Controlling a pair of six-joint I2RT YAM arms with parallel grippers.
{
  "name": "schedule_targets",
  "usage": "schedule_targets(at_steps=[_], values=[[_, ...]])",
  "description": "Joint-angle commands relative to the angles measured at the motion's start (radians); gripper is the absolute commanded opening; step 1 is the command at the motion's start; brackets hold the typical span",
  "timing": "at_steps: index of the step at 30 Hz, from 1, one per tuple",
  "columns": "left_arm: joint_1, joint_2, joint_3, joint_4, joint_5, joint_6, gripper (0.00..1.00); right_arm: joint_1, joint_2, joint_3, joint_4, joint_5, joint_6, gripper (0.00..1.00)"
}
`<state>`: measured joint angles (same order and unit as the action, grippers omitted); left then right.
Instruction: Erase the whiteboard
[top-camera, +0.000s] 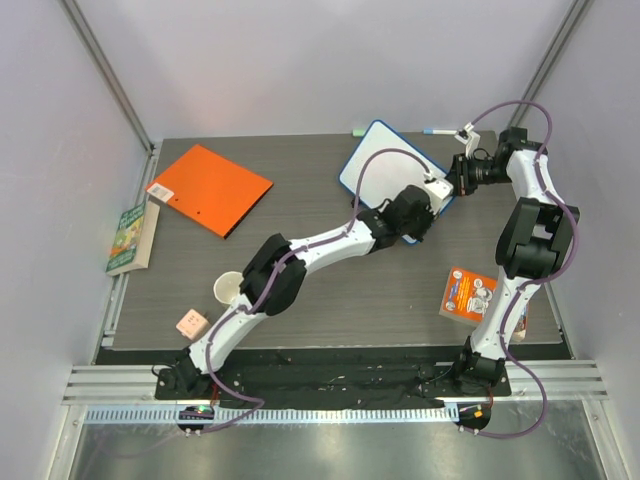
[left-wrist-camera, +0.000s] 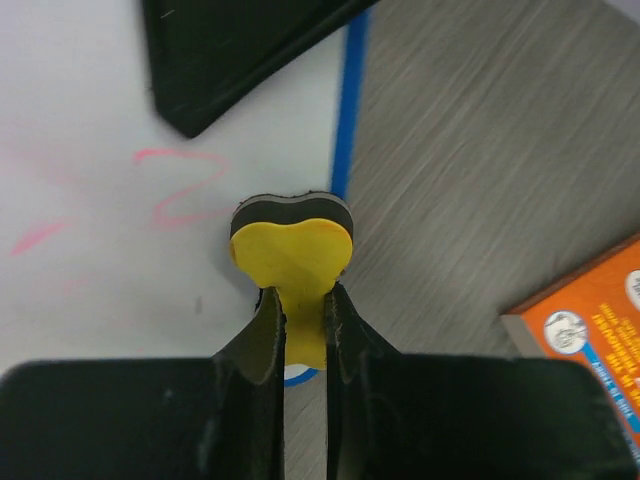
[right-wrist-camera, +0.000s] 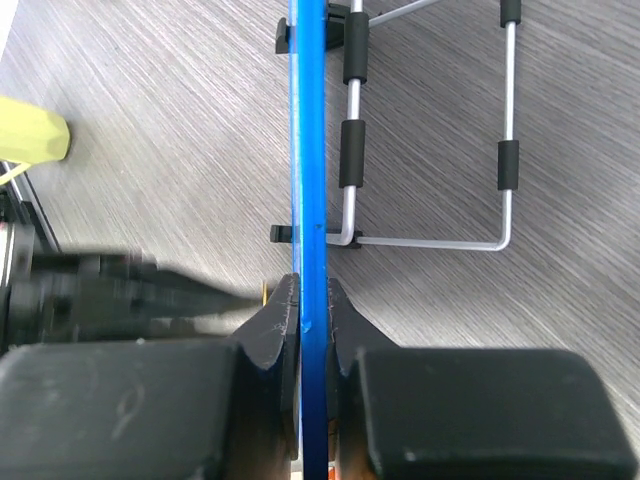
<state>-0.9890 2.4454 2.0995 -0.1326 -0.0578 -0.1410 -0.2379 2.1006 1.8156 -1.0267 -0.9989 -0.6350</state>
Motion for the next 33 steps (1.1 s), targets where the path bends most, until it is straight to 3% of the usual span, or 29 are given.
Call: schedule_targets(at_steps=[1,4,8,16,23,28,33], values=[[-0.076,0.139,0.108,0.023,0.110,-0.026,0.00,0.107,0.036,-0.061,-0.090,0.160,-0.178,0.01],[-0.065,0.194,0.234,-0.054,0.026,-0.049,0.00,0.107,0.033,-0.061,-0.093,0.160,-0.178,0.01],[-0.042,0.169,0.208,-0.027,-0.027,-0.077,0.00,0.107,0.035,-0.061,-0.092,0.164,-0.178,0.01],[-0.034,-0.121,-0.307,0.300,0.094,-0.066,0.00,0.107,0.038,-0.047,-0.093,0.172,-0.161,0.01],[-0.062,-0.325,-0.493,0.344,0.188,-0.077,0.00,0.106,0.041,-0.044,-0.092,0.181,-0.160,0.01],[-0.044,-0.430,-0.590,0.370,0.012,-0.078,0.00,0.106,0.042,-0.045,-0.088,0.183,-0.160,0.02],[0.019,-0.370,-0.484,0.320,-0.117,-0.120,0.00,0.106,0.039,-0.047,-0.090,0.183,-0.161,0.01]])
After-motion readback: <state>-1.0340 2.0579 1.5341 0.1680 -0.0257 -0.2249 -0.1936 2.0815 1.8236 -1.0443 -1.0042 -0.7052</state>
